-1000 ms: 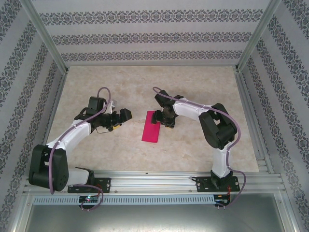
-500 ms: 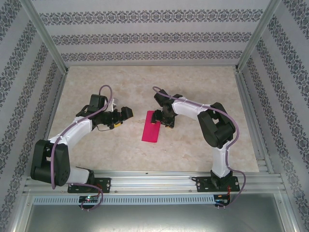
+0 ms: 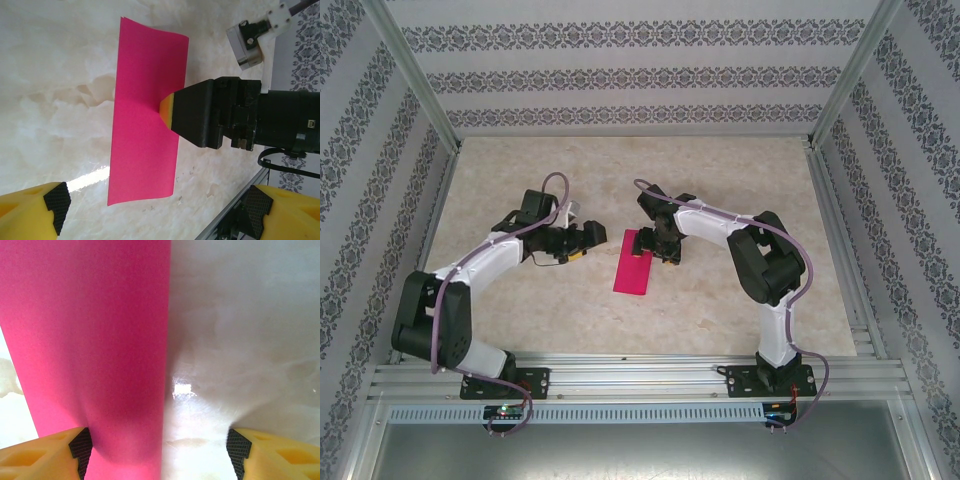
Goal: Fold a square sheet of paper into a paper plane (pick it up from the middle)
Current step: Fold the square sheet of paper in half at the center of the table.
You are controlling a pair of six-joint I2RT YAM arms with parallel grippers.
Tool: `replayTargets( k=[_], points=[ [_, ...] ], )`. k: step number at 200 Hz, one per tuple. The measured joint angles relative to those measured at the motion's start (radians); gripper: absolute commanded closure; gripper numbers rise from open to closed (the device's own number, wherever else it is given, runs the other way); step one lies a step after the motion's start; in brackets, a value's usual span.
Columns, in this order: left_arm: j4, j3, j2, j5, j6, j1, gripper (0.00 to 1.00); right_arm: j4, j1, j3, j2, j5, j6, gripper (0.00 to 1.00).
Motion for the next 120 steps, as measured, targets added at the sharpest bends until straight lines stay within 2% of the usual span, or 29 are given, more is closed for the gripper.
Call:
replayTargets(
  k=[33, 84, 104, 120],
  points=[
    [0.000, 0.011, 0.021, -0.001, -0.001, -0.022, 0.08, -0.003, 0.000, 0.001, 0.002, 0.004, -0.004, 0.24],
    [0.001, 0.033, 0.064, -0.004, -0.002, -0.046, 0.16, -0.002, 0.000, 0.001, 0.002, 0.006, -0.002, 0.24],
    [0.002, 0.037, 0.085, -0.012, -0.014, -0.052, 0.26, 0.001, 0.000, 0.000, 0.002, 0.007, 0.005, 0.24],
    [0.005, 0.037, 0.103, -0.016, -0.039, -0.053, 0.45, 0.003, 0.000, -0.001, 0.002, 0.008, 0.014, 0.24]
  ],
)
